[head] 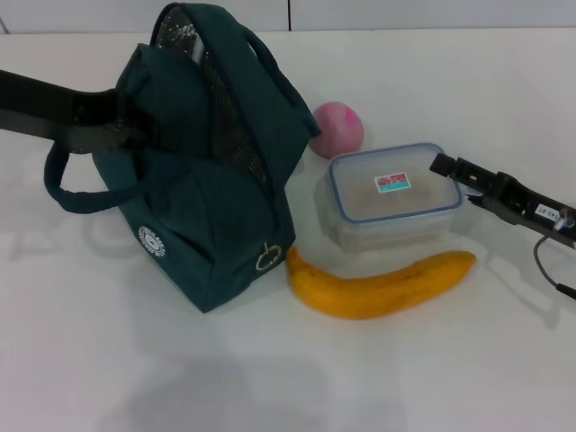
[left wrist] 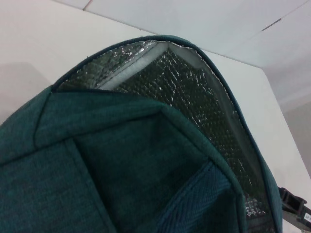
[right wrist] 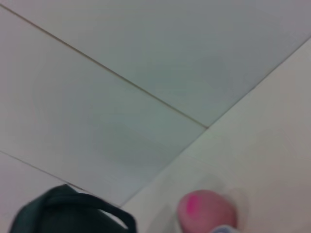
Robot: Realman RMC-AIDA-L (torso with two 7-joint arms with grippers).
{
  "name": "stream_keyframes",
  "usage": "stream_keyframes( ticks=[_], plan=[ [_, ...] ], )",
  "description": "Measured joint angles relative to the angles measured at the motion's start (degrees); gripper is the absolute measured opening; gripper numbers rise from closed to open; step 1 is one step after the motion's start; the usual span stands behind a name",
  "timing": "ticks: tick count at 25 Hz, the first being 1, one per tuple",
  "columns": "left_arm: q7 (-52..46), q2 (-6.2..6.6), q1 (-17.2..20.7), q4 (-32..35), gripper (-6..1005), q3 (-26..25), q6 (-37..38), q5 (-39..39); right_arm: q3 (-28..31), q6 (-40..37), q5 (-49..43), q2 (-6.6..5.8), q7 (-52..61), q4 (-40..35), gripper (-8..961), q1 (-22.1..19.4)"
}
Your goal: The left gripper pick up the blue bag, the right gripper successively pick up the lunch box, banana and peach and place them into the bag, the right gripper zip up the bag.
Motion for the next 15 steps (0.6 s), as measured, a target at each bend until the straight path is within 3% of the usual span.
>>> stream_keyframes(
  ticks=[15],
  plan=[
    [1.5, -0.33, -0.7, -3.1, 43, 0.0, -0.1, -0.3, 0.5, -7.0, 0.2, -0.42, 7.5, -0.7, 784, 0.0]
  ],
)
